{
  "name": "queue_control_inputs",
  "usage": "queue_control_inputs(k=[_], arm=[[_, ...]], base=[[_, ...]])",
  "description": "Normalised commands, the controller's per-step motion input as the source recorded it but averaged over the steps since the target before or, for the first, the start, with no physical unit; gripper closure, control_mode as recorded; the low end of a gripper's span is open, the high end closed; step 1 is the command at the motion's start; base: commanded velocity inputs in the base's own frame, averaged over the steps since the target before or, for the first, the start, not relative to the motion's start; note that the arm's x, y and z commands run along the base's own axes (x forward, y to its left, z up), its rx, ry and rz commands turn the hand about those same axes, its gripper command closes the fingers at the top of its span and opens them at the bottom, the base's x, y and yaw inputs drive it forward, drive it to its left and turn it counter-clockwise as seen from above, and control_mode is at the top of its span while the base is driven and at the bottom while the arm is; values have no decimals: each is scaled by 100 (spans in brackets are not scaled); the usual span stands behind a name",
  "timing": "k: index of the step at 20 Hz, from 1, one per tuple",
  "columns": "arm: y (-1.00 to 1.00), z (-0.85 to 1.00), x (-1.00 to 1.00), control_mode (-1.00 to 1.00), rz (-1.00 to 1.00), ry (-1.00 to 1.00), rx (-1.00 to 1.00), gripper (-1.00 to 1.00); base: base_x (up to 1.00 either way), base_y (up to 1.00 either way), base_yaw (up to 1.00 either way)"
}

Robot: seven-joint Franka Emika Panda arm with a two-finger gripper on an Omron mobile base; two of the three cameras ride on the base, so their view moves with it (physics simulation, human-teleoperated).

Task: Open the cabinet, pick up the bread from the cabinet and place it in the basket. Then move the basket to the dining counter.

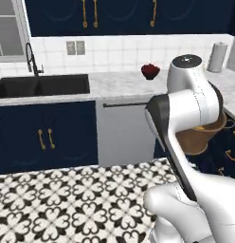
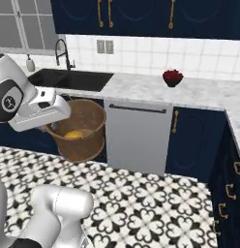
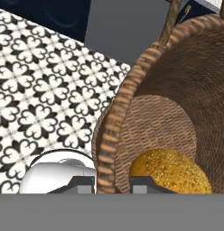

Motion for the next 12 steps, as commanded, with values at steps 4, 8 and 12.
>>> queue_control_inputs(k=[4,8,12], arm=[[0,0,0,100,0,0,0,100],[0,0,0,100,0,0,0,100],[0,0,0,100,0,0,0,100]], base=[[23,0,98],[26,0,97],[28,0,97]])
